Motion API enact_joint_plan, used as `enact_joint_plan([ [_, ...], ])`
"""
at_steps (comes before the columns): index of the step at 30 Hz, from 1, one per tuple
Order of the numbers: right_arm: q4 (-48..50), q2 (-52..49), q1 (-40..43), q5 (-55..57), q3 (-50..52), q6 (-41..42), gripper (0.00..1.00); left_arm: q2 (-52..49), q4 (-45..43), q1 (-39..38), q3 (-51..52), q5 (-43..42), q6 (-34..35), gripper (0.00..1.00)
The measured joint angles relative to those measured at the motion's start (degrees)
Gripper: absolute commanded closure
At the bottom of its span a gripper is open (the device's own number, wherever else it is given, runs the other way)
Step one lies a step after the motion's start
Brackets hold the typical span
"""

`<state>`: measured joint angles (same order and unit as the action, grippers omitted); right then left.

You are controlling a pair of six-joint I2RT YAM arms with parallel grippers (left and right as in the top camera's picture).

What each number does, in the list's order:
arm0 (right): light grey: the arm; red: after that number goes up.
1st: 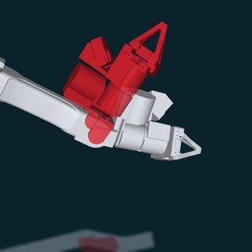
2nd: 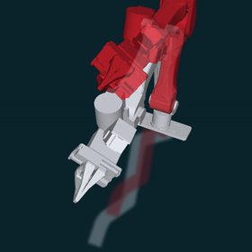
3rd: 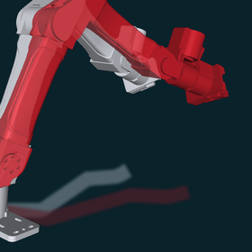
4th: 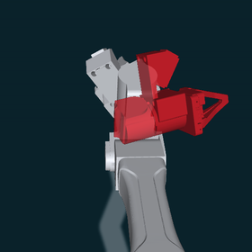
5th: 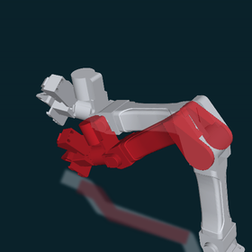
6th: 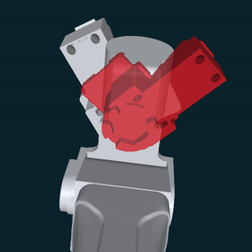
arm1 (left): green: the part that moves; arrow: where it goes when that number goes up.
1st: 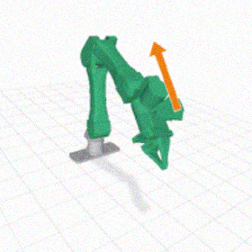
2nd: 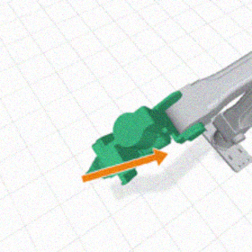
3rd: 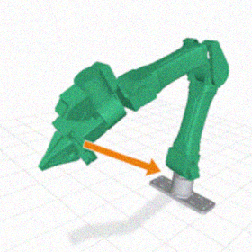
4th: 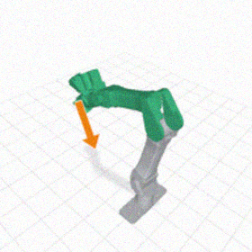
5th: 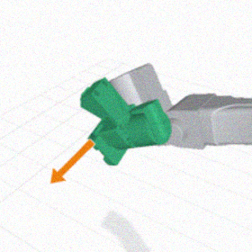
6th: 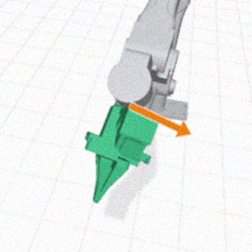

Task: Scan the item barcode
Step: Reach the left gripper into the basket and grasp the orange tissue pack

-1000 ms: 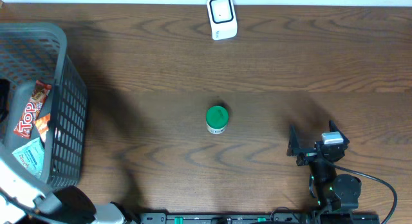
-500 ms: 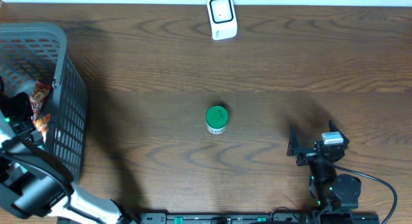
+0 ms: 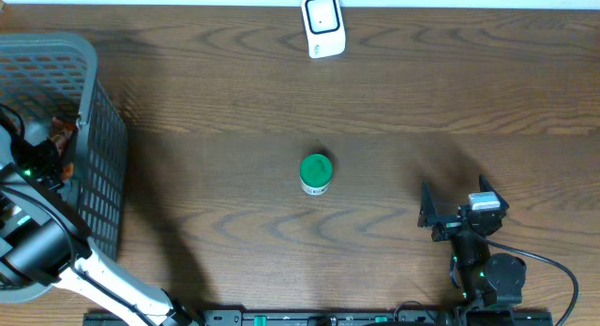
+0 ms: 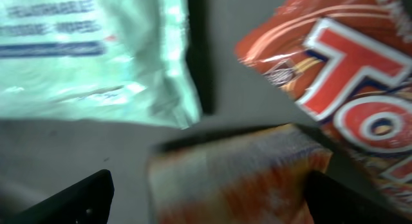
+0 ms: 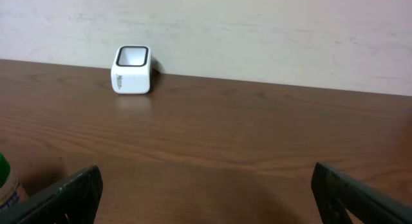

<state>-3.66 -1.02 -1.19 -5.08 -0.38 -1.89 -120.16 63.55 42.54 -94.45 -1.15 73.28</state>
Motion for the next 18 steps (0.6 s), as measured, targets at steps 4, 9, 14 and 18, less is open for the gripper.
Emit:
enact_joint_plan([
  [4,0.0,0.0,0.0,0.0,0.0,0.0,0.01,-1.9,-2.1,0.0,0.0,0.0,-2.3,0.05],
  [9,0.0,0.0,0.0,0.0,0.0,0.0,0.01,-2.2,-2.3,0.0,0.0,0.6,-4.0,0.05],
  [14,0.0,0.0,0.0,0.0,0.0,0.0,0.01,-2.2,-2.3,0.0,0.0,1.5,-8.1,0.55],
  [18,0.0,0.0,0.0,0.0,0.0,0.0,0.01,-2.2,-1.8,0.0,0.0,1.6,-11.9,0.72],
])
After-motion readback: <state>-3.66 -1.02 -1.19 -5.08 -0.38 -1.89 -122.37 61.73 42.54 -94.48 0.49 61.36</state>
